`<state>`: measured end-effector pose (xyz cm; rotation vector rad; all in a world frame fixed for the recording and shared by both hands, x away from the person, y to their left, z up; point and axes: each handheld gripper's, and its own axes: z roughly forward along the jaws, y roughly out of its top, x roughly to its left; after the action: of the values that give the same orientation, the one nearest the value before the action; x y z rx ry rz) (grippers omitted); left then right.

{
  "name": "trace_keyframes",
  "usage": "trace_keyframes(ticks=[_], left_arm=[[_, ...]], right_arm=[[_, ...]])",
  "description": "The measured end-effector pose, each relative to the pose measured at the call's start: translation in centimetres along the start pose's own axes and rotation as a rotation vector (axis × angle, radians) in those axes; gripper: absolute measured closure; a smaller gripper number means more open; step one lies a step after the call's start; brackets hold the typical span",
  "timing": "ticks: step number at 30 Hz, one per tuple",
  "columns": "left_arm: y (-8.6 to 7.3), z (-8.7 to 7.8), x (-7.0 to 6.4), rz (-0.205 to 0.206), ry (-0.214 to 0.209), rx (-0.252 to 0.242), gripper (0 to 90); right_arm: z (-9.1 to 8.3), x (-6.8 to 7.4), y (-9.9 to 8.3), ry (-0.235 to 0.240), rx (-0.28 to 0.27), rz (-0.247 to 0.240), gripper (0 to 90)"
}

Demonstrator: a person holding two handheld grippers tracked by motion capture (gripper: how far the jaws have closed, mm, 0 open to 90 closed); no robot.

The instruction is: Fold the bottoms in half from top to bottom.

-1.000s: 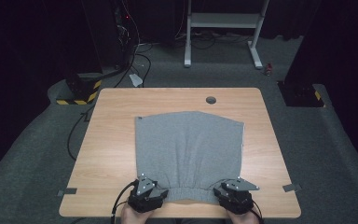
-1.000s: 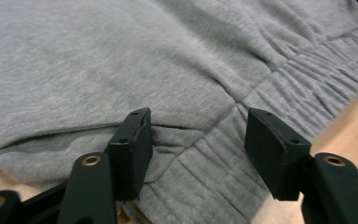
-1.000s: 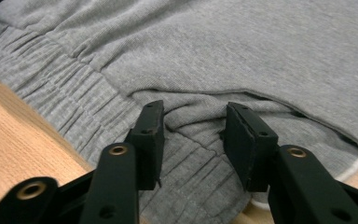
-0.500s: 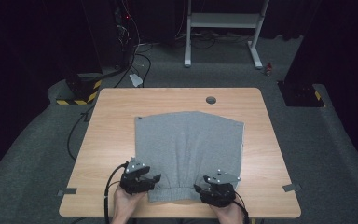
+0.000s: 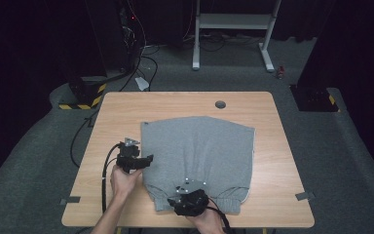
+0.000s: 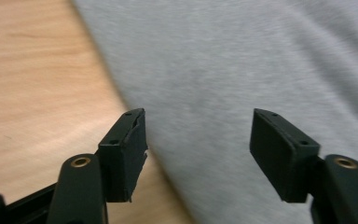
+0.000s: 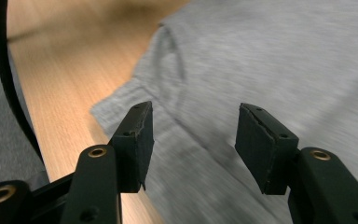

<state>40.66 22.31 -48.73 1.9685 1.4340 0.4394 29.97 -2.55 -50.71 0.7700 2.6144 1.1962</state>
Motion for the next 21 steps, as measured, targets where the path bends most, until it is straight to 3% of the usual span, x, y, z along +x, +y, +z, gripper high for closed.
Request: trace_keyframes(ticks=[3,8,11,17,19,20,21], left_arm=[[0.2,1.0,1.1,-0.06,0.0,-0.002,35.2],[0.3,2.4,2.0,-0.104,0.025,0.0,35.1],[0.9,3.3,2.2,-0.078,0.048,0.047,34.1],[3.2,4.7,2.4,-0.092,0.068,0.059,32.4],[3.3,5.1,2.6,-0.115,0.07,0.048,33.2],[3.4,5.5,2.8,-0.129,0.07,0.067,33.0],[3.5,5.7,2.7,-0.109,0.088,0.064,30.9]], right_arm=[[1.4,1.3,0.5,0.02,0.023,-0.02,43.7],[1.7,1.9,1.2,0.02,0.014,-0.036,41.7],[1.8,2.3,1.4,0.024,0.017,-0.045,40.8],[2.4,3.1,1.3,0.018,0.04,-0.061,37.4],[2.8,3.3,1.4,0.007,0.055,-0.084,35.9],[2.9,3.4,1.4,0.003,0.064,-0.09,35.2],[3.0,3.5,1.4,-0.002,0.074,-0.096,34.7]])
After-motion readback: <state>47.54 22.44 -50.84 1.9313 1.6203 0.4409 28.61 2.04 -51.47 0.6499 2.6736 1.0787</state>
